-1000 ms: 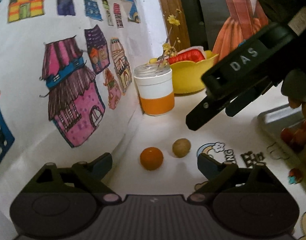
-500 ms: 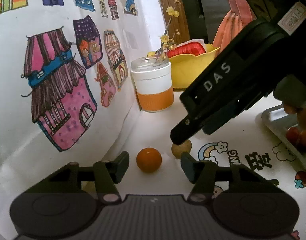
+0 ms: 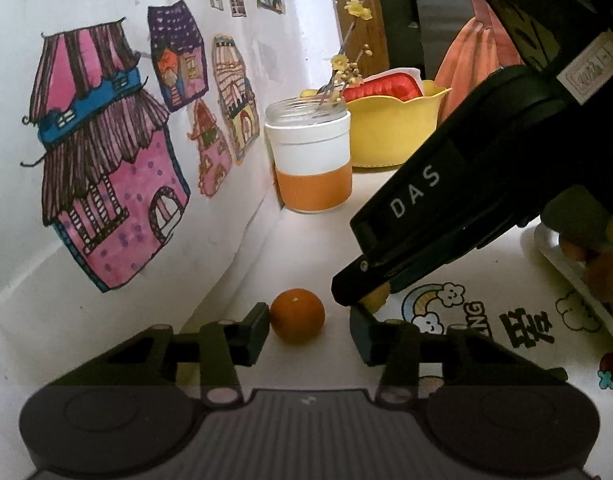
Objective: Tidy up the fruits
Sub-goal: 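Grasp the small tangerine with the left tool while the right tool grasps the brown ball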
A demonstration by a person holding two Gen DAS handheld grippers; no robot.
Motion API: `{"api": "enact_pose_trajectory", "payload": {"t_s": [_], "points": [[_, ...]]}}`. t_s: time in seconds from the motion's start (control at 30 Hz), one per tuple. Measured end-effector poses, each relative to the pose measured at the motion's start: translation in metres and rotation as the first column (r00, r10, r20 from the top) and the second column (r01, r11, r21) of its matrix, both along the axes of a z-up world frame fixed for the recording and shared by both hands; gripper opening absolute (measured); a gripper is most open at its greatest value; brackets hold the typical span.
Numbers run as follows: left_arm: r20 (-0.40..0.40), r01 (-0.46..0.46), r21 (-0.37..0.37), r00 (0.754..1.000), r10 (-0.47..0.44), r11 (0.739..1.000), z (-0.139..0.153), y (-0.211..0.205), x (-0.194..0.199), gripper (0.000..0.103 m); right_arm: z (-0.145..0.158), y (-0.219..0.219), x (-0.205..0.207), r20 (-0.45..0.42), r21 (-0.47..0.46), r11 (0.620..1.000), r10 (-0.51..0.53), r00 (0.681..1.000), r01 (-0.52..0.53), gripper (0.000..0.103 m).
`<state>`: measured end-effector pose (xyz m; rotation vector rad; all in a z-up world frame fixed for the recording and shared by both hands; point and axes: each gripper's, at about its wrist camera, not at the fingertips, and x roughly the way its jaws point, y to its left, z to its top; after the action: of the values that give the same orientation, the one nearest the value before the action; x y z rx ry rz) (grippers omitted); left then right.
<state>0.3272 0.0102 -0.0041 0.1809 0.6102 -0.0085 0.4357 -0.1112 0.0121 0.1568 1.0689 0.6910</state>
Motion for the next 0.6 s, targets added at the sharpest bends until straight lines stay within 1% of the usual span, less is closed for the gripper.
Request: {"api": "enact_pose_trajectory", "payload": {"t_s": [0.1, 0.3, 0.43, 0.6], "points": [[0.0, -0.005, -0.005, 1.0, 0.005, 1.0, 0.0, 0.001, -0.001, 0.045, -0.001, 0.001, 0.0, 0.002, 0.0, 1.0, -0.007, 1.0, 0.007, 0.031], [0.003, -0.019, -0.012, 1.0, 0.019, 1.0, 0.001, 0.005, -0.002, 0.04, -0.005, -0.005, -0.007, 0.006, 0.003, 1.0, -0.01, 1.0, 0.01, 0.031], [0.005, -0.029, -0.015, 1.0, 0.029, 0.999, 0.0, 0.005, -0.003, 0.034, -0.006, -0.007, -0.014, 0.014, -0.004, 1.0, -0.006, 1.0, 0.006, 0.031], [0.004, -0.03, -0.018, 1.0, 0.03, 0.999, 0.001, 0.005, -0.006, 0.032, -0.005, -0.007, -0.022, 0.011, -0.005, 1.0, -0.006, 1.0, 0.006, 0.031]]}}
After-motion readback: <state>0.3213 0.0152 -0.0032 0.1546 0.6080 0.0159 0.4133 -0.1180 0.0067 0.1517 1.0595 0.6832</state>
